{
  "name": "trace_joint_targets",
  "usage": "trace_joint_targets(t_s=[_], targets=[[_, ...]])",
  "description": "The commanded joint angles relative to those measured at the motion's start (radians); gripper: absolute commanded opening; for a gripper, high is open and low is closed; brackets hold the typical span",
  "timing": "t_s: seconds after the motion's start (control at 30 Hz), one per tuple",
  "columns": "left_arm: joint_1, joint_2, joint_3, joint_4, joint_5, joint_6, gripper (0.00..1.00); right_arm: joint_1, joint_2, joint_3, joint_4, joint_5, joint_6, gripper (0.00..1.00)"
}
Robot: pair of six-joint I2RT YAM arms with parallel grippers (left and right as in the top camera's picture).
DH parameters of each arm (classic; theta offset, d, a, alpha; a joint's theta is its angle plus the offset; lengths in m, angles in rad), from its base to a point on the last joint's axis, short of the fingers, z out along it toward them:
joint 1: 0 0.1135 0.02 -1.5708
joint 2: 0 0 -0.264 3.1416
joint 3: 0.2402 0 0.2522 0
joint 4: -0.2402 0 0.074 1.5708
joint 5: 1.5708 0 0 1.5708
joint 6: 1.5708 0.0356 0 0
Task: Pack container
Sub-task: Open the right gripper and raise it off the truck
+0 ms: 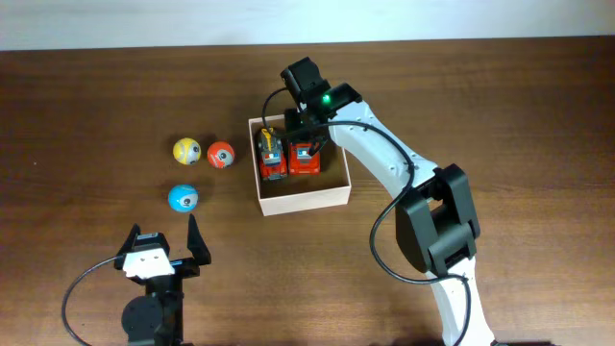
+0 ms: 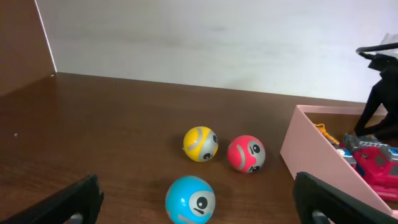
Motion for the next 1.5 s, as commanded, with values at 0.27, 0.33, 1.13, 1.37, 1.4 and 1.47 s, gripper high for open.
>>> trace_joint_targets(t_s=[0.27, 0.33, 1.13, 1.37, 1.4, 1.47], targets=[[-0.004, -0.008, -0.002, -0.005, 0.008, 0.012, 0.99, -0.047, 0.002, 0.004, -0.002, 0.028, -0.044, 0.11], [-0.004, -0.008, -0.002, -0.005, 0.008, 0.012, 0.99, -0.057, 0.002, 0.004, -0.007, 0.027, -0.044, 0.05], [-0.004, -0.008, -0.002, -0.005, 0.008, 0.012, 0.99, -0.071, 0.003, -0.009, -0.076, 0.001, -0.115, 0.04], [-0.004, -0.008, -0.002, -0.005, 0.008, 0.012, 0.99, -0.049, 0.003, -0.043, -0.064, -0.003, -0.115, 0.04], [-0.004, -0.008, -0.002, -0.005, 0.008, 0.012, 0.99, -0.045, 0.003, -0.047, -0.06, -0.007, -0.116, 0.04], [-0.004, -0.008, -0.002, -0.005, 0.008, 0.012, 0.99, -0.037, 0.003, -0.058, -0.046, -0.023, -0.119, 0.04]])
